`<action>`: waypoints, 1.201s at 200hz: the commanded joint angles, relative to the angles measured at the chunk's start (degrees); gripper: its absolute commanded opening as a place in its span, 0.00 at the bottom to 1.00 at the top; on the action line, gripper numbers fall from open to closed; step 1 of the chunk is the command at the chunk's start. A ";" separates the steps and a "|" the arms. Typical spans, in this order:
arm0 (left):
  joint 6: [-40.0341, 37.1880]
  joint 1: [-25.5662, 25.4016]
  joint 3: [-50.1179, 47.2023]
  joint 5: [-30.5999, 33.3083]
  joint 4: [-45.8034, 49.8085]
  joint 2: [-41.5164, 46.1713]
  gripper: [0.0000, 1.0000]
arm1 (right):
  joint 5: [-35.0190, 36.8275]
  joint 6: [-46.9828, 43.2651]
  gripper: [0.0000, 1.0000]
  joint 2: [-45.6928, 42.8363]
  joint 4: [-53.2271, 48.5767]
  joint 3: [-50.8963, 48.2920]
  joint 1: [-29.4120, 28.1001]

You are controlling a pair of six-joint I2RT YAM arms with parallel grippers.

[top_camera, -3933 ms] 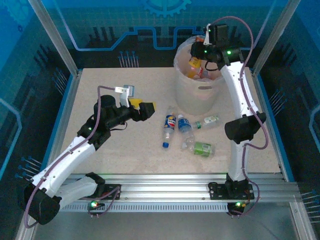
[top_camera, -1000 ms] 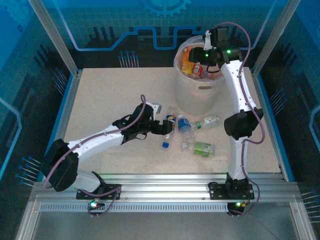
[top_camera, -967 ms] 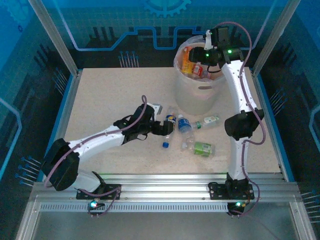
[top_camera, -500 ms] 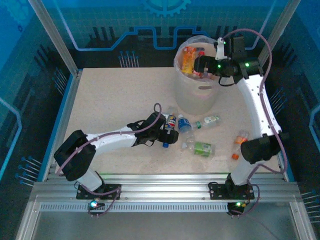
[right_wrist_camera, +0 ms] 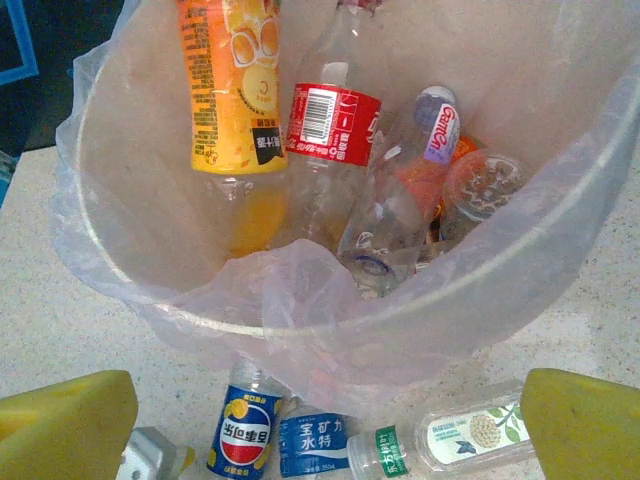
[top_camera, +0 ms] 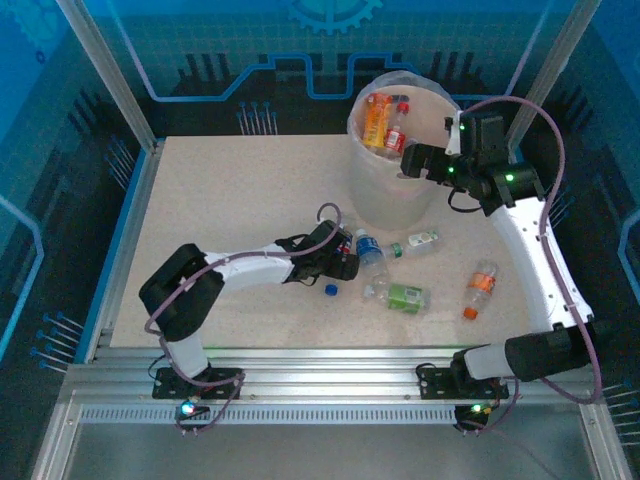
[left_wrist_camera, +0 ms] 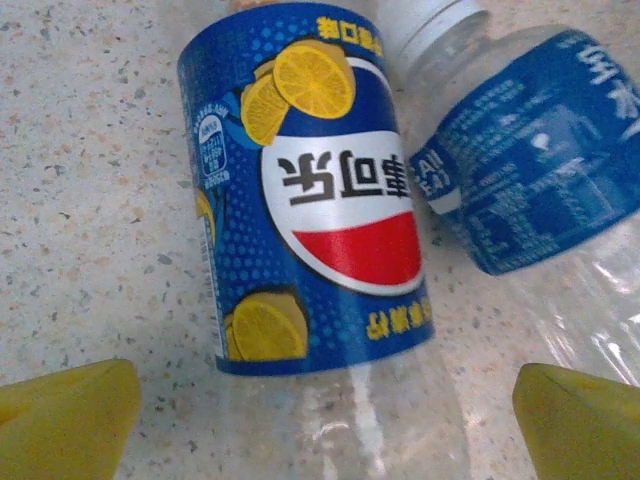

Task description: Put the plastic bottles in the bin

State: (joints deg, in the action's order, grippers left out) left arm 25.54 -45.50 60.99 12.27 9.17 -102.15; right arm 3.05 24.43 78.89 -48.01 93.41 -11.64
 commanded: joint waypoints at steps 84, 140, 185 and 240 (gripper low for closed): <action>1.18 0.27 4.06 5.22 6.42 -6.75 0.79 | 1.60 2.47 1.00 -2.46 3.71 -2.85 -1.19; 1.84 0.63 1.51 6.38 6.24 -3.85 0.57 | 0.26 3.54 1.00 -2.17 4.66 -4.43 -1.86; 2.04 0.75 -2.54 7.20 4.64 4.15 0.53 | -2.17 3.97 1.00 -1.74 5.55 -5.07 -2.68; 0.64 2.10 -8.24 8.46 1.49 19.78 0.50 | -7.75 4.14 1.00 -1.37 8.60 -6.14 -3.89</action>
State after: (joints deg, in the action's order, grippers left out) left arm 26.94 -44.45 55.29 18.87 13.21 -89.45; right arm -0.78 27.73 77.38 -42.63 88.66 -14.28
